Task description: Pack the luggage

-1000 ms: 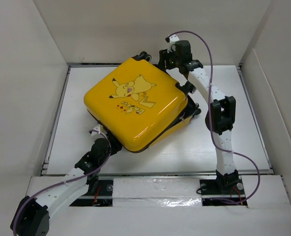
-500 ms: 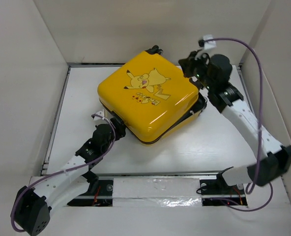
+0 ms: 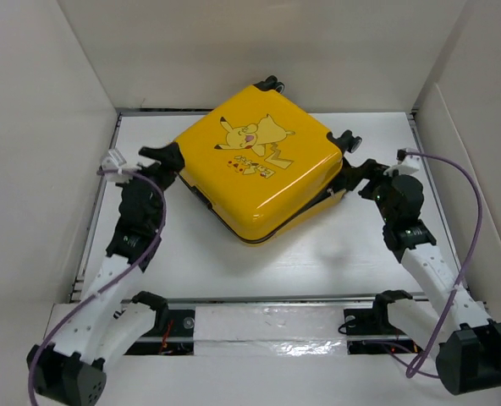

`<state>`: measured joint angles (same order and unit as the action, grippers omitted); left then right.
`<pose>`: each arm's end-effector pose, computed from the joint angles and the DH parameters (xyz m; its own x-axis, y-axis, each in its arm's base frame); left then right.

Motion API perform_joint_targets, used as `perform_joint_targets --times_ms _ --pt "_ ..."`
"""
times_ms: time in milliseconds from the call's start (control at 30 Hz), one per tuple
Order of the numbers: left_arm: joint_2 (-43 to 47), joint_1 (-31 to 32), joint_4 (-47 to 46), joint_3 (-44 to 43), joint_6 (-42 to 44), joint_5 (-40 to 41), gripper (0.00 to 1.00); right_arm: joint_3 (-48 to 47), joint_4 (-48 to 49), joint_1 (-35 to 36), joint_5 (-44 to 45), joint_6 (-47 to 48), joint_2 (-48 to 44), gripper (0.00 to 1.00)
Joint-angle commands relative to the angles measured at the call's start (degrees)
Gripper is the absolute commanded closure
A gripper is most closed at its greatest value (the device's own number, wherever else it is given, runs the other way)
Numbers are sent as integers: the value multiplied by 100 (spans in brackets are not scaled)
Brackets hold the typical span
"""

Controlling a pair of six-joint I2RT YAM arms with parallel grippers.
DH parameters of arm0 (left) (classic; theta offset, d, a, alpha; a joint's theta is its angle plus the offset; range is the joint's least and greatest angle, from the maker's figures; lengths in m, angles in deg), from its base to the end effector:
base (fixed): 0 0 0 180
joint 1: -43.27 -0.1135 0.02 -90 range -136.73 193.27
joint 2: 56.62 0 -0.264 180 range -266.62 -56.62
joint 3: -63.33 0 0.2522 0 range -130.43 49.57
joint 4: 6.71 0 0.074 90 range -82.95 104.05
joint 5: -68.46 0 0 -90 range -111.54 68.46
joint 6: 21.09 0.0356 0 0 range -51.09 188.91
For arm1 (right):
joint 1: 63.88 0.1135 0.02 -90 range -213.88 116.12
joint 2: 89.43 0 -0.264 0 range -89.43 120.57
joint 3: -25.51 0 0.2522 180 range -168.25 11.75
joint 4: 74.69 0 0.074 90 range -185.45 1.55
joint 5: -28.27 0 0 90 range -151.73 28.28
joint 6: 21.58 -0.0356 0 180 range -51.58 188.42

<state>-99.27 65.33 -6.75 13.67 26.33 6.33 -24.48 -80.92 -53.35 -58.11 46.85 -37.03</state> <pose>0.1738 -0.0525 0.3361 0.1500 -0.7062 -0.6919 0.0048 0.7004 -0.7138 0.2159 0.0378 0.2956 -0.1818 0.3394 -0.9229 -0.0582 0.9332 0.3546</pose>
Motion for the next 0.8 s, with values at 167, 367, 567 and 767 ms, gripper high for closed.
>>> perform_joint_targets --times_ms 167,367,567,767 --pt "-3605 -2152 -423 -2715 -488 -2926 15 406 846 -920 -388 -709 349 18" --pt "-6560 -2514 1331 -5693 347 -4316 18 170 1435 -1202 -1336 -858 1515 17" --pt "-7906 -2646 1838 -7017 770 -5019 19 -437 1294 -1009 -1802 -718 2528 31" --pt "-7997 -2664 1053 -6191 560 -5731 24 -1333 1234 -562 -2488 -254 3846 78"
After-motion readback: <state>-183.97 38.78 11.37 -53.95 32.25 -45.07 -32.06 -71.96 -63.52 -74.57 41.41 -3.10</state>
